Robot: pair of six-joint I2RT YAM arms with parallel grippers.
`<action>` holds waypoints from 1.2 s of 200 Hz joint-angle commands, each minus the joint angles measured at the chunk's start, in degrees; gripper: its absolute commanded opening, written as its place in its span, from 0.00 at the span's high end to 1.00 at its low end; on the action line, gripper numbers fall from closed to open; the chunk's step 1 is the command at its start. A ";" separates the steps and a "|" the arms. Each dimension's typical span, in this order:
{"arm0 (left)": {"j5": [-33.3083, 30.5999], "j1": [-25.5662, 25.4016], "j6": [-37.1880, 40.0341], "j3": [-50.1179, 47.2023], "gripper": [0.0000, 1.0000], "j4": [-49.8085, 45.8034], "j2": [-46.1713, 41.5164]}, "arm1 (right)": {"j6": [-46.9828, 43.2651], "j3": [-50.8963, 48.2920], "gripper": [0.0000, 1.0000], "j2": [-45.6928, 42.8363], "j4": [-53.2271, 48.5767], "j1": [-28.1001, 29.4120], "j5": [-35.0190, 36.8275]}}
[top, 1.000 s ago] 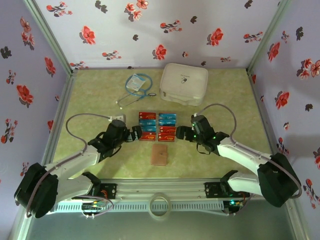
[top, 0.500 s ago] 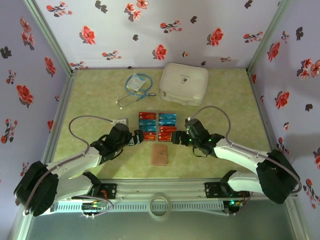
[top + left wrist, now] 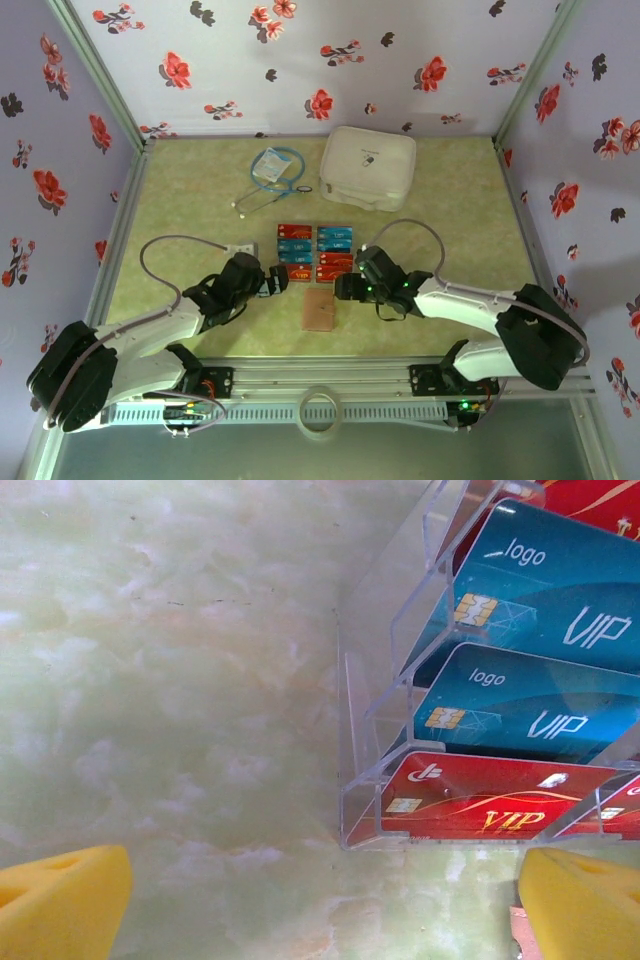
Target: Put the credit cards into the card holder
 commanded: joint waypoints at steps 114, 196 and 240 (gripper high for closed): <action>-1.78 -3.23 -1.43 -0.07 0.00 1.38 -0.18 | 5.05 -3.91 0.39 -2.33 1.90 6.93 -2.41; -2.34 -5.32 -2.29 0.77 0.00 2.96 3.13 | 5.62 -3.12 0.41 0.20 4.61 8.78 -3.38; -2.66 -6.06 -2.31 1.34 0.00 3.07 4.05 | 6.27 -3.25 0.43 2.40 7.02 9.19 -4.39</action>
